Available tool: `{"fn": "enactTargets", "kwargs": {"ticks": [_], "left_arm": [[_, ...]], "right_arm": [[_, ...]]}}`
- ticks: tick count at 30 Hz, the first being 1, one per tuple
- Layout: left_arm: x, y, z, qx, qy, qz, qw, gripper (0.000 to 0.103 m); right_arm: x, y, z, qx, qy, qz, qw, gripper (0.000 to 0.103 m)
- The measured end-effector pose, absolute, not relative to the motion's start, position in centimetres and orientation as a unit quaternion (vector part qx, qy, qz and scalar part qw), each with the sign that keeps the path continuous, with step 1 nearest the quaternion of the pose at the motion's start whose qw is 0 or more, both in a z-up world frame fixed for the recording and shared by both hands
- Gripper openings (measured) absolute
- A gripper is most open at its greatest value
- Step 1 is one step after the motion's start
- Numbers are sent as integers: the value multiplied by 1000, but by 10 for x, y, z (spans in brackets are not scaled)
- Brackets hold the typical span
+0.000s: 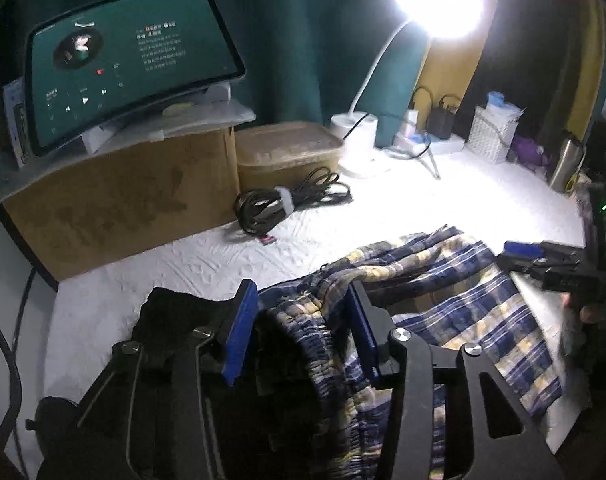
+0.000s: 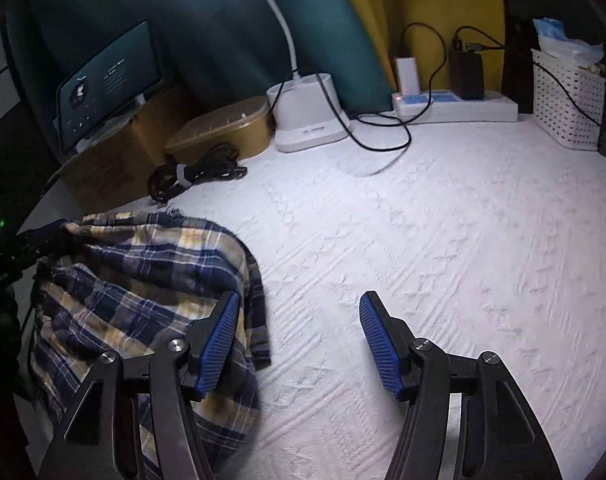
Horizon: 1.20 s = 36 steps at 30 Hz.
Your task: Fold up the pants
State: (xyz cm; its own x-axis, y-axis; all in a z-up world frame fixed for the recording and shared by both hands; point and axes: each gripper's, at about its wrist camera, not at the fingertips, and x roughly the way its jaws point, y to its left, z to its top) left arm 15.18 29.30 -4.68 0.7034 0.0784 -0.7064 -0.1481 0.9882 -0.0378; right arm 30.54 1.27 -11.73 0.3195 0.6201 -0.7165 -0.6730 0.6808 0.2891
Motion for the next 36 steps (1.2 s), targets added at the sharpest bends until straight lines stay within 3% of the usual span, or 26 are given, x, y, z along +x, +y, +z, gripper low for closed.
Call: {"fn": "enactTargets", "kwargs": {"ticks": [10,15,36], "left_arm": [[170,307,-87,-40,416,79,905,49],[171,311,-89,-42,414,86,905,59],[123,291,-66,-43,391,90,915,59]], "right_arm": [[303,29,-128,-61,428,394,811,63],[303,29,-129,-65,428,390,813,63],[263,8,-112,-68,409,375,829,65]]}}
